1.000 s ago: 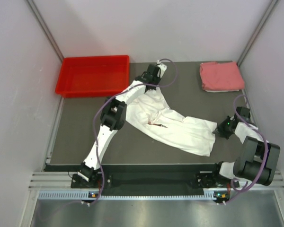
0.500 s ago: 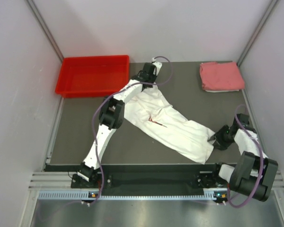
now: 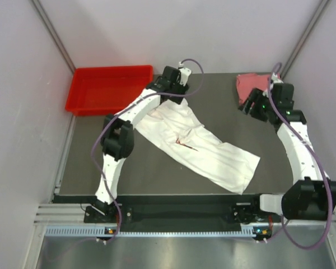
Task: Fold and stack the t-shirts
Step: Fold the tshirt
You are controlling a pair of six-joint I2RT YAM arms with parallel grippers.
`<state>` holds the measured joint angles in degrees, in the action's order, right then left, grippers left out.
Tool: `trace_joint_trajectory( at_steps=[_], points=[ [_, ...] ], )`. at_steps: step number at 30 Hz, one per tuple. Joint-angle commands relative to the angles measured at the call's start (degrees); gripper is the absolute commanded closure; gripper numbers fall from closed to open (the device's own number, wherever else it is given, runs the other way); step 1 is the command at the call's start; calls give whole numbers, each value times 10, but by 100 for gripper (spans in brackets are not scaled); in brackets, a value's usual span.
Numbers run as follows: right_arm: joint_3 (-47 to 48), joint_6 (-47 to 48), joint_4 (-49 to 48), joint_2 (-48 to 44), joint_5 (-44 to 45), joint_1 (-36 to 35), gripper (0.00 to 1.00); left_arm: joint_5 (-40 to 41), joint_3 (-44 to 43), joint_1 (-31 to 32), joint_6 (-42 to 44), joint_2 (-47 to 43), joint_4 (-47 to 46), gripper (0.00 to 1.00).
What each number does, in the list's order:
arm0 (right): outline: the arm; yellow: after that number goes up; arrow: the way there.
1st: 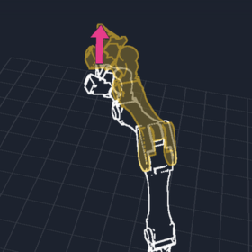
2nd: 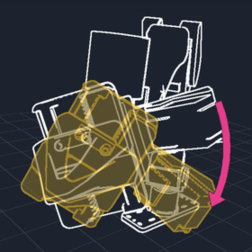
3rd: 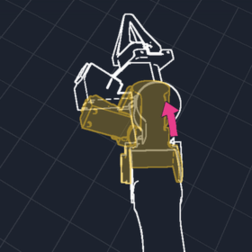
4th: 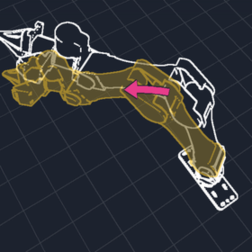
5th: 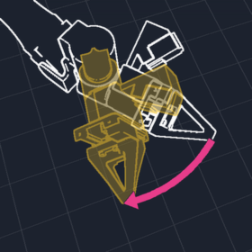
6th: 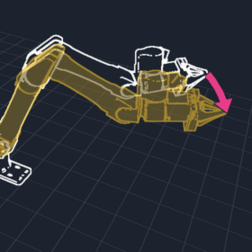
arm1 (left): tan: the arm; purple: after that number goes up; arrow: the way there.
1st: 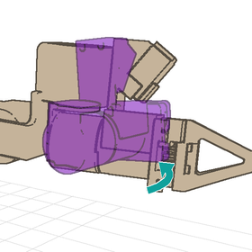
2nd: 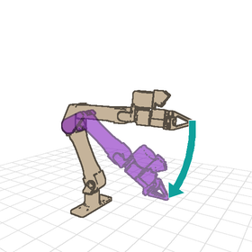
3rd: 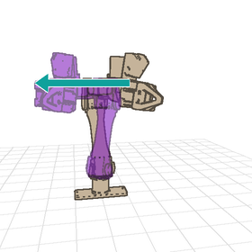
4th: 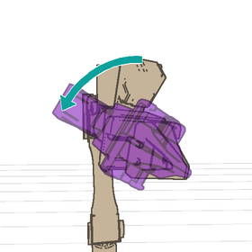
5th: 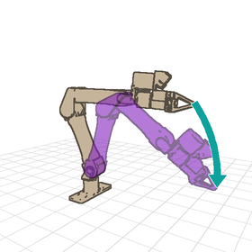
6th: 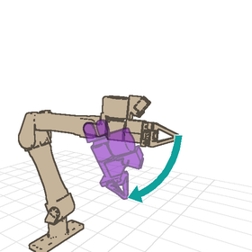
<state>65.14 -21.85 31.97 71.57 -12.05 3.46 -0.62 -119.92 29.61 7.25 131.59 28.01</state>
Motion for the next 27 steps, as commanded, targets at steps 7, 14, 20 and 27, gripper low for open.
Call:
trace_joint_trajectory(
  at_steps=[7, 14, 20, 27],
  points=[
    [215, 63, -121, 273, -80, -102, 38, 45, 209, -60, 7, -218, 14, 42],
    [500, 21, -121, 527, -118, -165, 38, 32, 282, -148, 34, -233, -17, 42],
    [626, -55, -151, 690, -97, -197, 36, 27, 284, -211, 59, -223, -23, 44],
    [670, -132, -204, 781, -71, -223, 36, -16, 302, -213, 73, -240, 33, 45]
  ],
)
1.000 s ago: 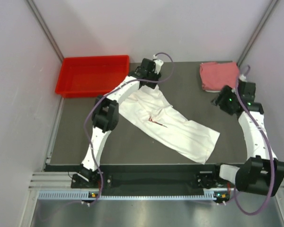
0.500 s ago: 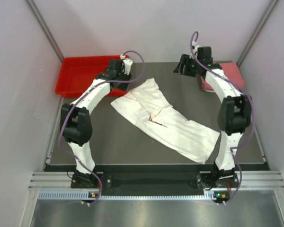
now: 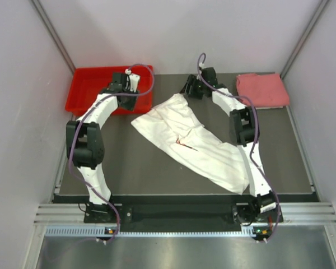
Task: Fold and stack the t-shirts
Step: Fold the tshirt
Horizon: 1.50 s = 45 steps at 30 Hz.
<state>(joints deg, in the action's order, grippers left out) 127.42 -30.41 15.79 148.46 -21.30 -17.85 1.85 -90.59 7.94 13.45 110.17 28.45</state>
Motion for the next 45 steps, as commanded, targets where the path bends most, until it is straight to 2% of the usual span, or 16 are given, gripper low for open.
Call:
trace_joint_trajectory(
  at_steps=[1, 3, 5, 6, 7, 9, 10, 12, 13, 22, 29, 36, 41, 42, 43, 45],
  points=[
    [51, -51, -45, 25, 23, -16, 37, -58, 8, 4, 7, -27, 48, 46],
    [57, -63, -45, 41, 33, -19, 39, -104, 15, 5, -11, -36, 103, 48],
    [55, -79, -47, 48, 36, -22, 47, -123, 52, 5, -17, -49, 104, 48],
    [54, -85, -52, 53, 35, -23, 52, -135, 65, 5, -18, -64, 101, 47],
    [51, -90, -61, 53, 35, -24, 62, -139, 76, 5, -19, -70, 96, 48],
    [44, -107, -76, 54, 28, -24, 70, -145, 94, 5, -17, -78, 94, 48],
    [38, -122, -91, 54, 24, -23, 80, -149, 95, 7, -14, -77, 101, 48],
    [28, -140, -112, 50, 21, -21, 91, -150, 96, 8, -15, -73, 107, 48],
    [23, -147, -134, 42, 23, -18, 100, -149, 96, 10, -12, -73, 108, 48],
    [-30, -168, -149, -16, 81, 51, 100, -141, 113, 61, 11, -62, 102, 48],
    [-70, -155, -168, -31, 79, 103, 100, -144, 72, 87, 11, -31, 102, 48],
    [-61, -178, -175, -20, 135, 145, 100, -145, 2, 134, 10, 12, 117, 48],
    [-5, -185, -160, 1, 149, 155, 100, -139, -37, 180, 30, 43, 122, 48],
    [-6, -183, -159, -3, 148, 155, 93, -141, -43, 196, 32, 48, 127, 48],
    [-7, -180, -159, -7, 142, 155, 71, -152, -57, 205, 41, 52, 135, 48],
    [-11, -151, -122, -34, 119, 156, 56, -170, -67, 229, 49, 58, 141, 48]
  ],
)
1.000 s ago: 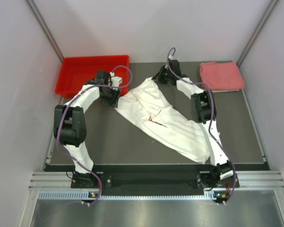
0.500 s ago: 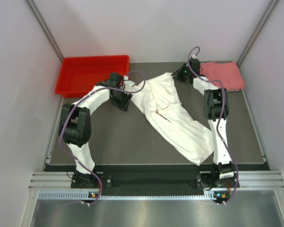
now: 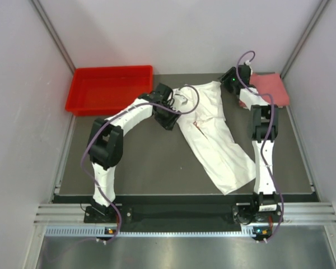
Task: Fold and stack the t-shirts
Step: Fold the tshirt
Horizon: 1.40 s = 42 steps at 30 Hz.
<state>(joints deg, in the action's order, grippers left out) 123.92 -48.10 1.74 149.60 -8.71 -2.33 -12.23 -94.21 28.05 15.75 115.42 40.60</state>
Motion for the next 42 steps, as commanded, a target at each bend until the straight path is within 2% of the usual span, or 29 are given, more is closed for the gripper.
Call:
trace_joint_trajectory(
  at_steps=[1, 4, 9, 14, 18, 21, 28, 34, 39, 42],
  points=[
    [18, 39, 29, -61, -13, 0, 45, -40, -33, 37, 31, 4, 19, 48],
    [-76, 103, 64, -150, -28, 0, 37, -78, -15, 87, 74, -15, 14, 48],
    [-236, 193, 147, -339, -27, 18, 33, -104, 62, 201, 118, -72, -76, 47],
    [-441, 266, 226, -503, 10, 82, 32, -127, 124, 299, 153, -92, -139, 47],
    [-596, 289, 277, -628, 31, 144, 32, -108, 151, 360, 184, -75, -193, 47],
    [-652, 298, 298, -687, 26, 178, 31, -82, 155, 407, 202, -52, -211, 47],
    [-748, 306, 331, -732, 8, 197, 30, -61, 153, 429, 201, -23, -257, 46],
    [-762, 313, 367, -752, 18, 208, 30, -53, 151, 465, 238, 6, -246, 45],
    [-773, 317, 378, -757, 19, 210, 30, -49, 144, 476, 227, 32, -263, 45],
    [-780, 320, 380, -761, 19, 209, 30, -28, 151, 477, 218, 34, -285, 52]
  ],
)
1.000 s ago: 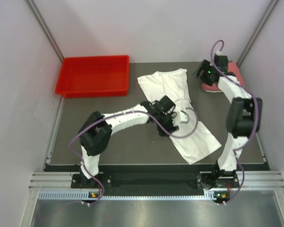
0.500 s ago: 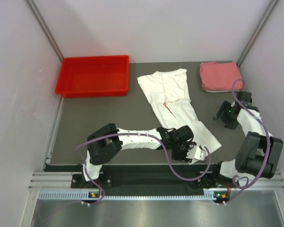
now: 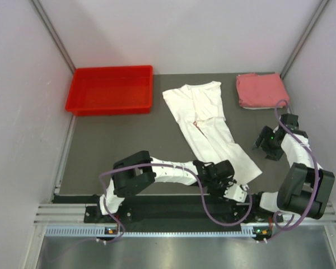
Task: Fold and stack the t-shirts
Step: Fold the tshirt
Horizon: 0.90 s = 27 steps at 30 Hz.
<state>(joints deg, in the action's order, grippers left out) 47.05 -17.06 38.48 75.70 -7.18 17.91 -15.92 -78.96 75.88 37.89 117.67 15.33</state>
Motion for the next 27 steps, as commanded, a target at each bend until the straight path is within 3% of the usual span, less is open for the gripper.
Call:
trace_joint_trajectory(
  at_steps=[1, 2, 3, 7, 14, 23, 27],
  points=[
    [-18, 10, 12, -25, 3, 7, 30, 15, 6, -1, -6, 6, -41, 59],
    [-20, 10, 11, -27, 2, 7, 30, 18, 11, -1, -6, 3, -43, 67],
    [-24, 10, 9, -29, -6, 7, 30, 19, 16, -1, -7, 0, -43, 84],
    [-40, 8, 5, -33, -34, 7, 30, 18, 61, -2, -14, -38, -50, 100],
    [-58, 1, 8, -48, -70, 6, 32, 59, 138, -11, -6, -106, -63, 100],
    [-48, -17, 75, -120, -56, -50, 34, -23, 228, -43, 10, -237, 86, 100],
    [-58, -38, 93, -136, -61, -109, 36, -68, 261, -55, 8, -271, 147, 100]
  ],
)
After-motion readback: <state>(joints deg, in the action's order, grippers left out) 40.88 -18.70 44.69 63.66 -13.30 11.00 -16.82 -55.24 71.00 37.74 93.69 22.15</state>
